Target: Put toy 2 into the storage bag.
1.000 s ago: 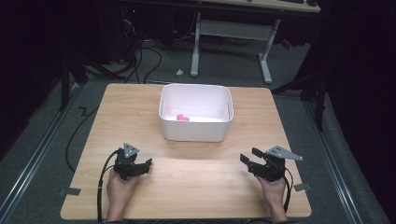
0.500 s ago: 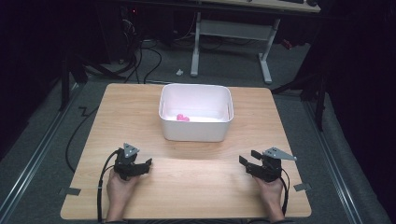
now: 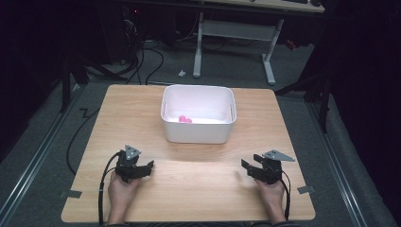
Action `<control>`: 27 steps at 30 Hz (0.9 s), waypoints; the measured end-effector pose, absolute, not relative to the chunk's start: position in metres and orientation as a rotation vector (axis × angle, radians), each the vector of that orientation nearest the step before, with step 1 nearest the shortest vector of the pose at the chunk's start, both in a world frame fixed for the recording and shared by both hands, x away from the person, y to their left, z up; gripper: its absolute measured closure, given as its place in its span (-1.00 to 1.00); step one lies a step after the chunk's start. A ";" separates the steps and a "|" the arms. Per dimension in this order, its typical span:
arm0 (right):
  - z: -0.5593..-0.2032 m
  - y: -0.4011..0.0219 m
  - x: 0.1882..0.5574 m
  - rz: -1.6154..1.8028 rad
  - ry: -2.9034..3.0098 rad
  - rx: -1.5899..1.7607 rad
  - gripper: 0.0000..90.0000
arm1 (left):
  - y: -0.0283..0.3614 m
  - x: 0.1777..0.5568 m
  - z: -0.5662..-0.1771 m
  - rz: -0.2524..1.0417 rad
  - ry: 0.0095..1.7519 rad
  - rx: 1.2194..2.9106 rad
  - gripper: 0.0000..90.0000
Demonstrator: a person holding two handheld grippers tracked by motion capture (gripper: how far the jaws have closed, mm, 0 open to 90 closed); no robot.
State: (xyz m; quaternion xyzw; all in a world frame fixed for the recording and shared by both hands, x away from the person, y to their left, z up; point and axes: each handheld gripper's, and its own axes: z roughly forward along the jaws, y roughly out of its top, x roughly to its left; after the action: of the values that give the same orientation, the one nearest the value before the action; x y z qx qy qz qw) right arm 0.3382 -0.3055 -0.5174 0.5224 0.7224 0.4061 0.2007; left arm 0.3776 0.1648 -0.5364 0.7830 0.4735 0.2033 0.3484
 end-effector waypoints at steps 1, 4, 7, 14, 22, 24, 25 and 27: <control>-0.518 -0.305 0.339 1.133 2.014 1.467 -0.20 | 0.165 0.378 -0.536 0.527 1.228 2.030 -0.49; -0.521 -0.306 0.340 1.114 2.019 1.478 -0.21 | 0.165 0.378 -0.536 0.527 1.228 2.030 -0.49; -0.523 -0.305 0.341 1.089 2.027 1.496 -0.21 | 0.165 0.378 -0.536 0.527 1.228 2.030 -0.49; -0.528 -0.304 0.344 1.038 2.041 1.507 -0.20 | 0.165 0.378 -0.536 0.527 1.228 2.030 -0.49; -0.530 -0.303 0.346 0.987 2.056 1.512 -0.20 | 0.165 0.378 -0.536 0.527 1.228 2.030 -0.49; -0.530 -0.301 0.346 0.964 2.052 1.507 -0.21 | 0.165 0.378 -0.536 0.527 1.228 2.030 -0.49; -0.530 -0.300 0.346 0.952 2.054 1.503 -0.22 | 0.165 0.378 -0.536 0.527 1.228 2.030 -0.49; -0.530 -0.298 0.347 0.920 2.056 1.484 -0.24 | 0.165 0.378 -0.536 0.528 1.228 2.030 -0.49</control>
State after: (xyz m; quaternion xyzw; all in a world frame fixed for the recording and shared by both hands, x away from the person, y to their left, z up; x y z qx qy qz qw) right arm 0.3466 -0.2981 -0.5303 0.5367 0.7435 0.3327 0.2202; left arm 0.3775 0.1647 -0.5364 0.7829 0.4736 0.2038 0.3481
